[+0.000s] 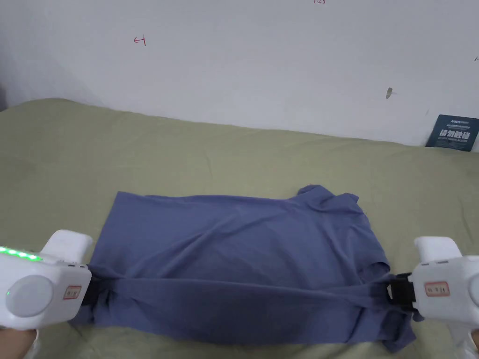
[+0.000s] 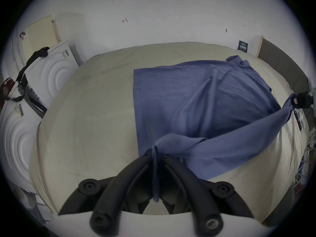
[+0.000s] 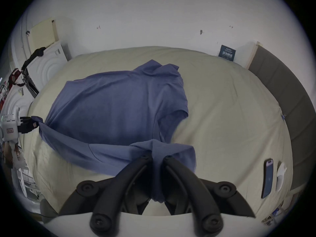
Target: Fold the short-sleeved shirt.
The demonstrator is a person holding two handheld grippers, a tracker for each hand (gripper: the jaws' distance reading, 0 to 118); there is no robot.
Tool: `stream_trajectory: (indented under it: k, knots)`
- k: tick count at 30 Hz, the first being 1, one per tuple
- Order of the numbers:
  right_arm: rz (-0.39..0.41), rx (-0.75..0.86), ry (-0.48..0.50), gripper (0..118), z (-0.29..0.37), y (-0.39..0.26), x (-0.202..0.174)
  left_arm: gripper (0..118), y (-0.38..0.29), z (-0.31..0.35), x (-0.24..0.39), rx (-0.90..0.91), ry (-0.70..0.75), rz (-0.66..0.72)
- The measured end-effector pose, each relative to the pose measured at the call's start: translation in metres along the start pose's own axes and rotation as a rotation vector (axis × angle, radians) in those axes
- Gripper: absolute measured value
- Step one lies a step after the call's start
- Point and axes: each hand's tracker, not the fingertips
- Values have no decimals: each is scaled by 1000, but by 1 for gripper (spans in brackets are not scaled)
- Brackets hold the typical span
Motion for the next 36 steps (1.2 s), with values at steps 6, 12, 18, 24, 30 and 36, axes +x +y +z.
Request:
stream_trajectory:
  k: [6, 12, 18, 24, 30, 36]
  knots:
    - [-39, -44, -17, 12, -40, 44, 3, 5, 36, -40, 0, -70, 23, -66]
    - [-109, 11, 8, 83, -52, 56, 4, 93, 42, -56, -6, -26, 3, 15]
    - [-95, 298, 11, 86, 3, 31, -3, 93, 34, 11, -5, 201, -56, 119]
    - [-21, 558, 38, 17, 81, -34, -44, 6, -6, 107, 38, 570, -33, 168]
    - [2, 557, -28, 1, 121, -115, -85, 0, -74, 149, 84, 612, 102, 166]
    - [-41, 498, 22, 1, 122, -158, -98, 0, -129, 151, 92, 487, 69, 193]
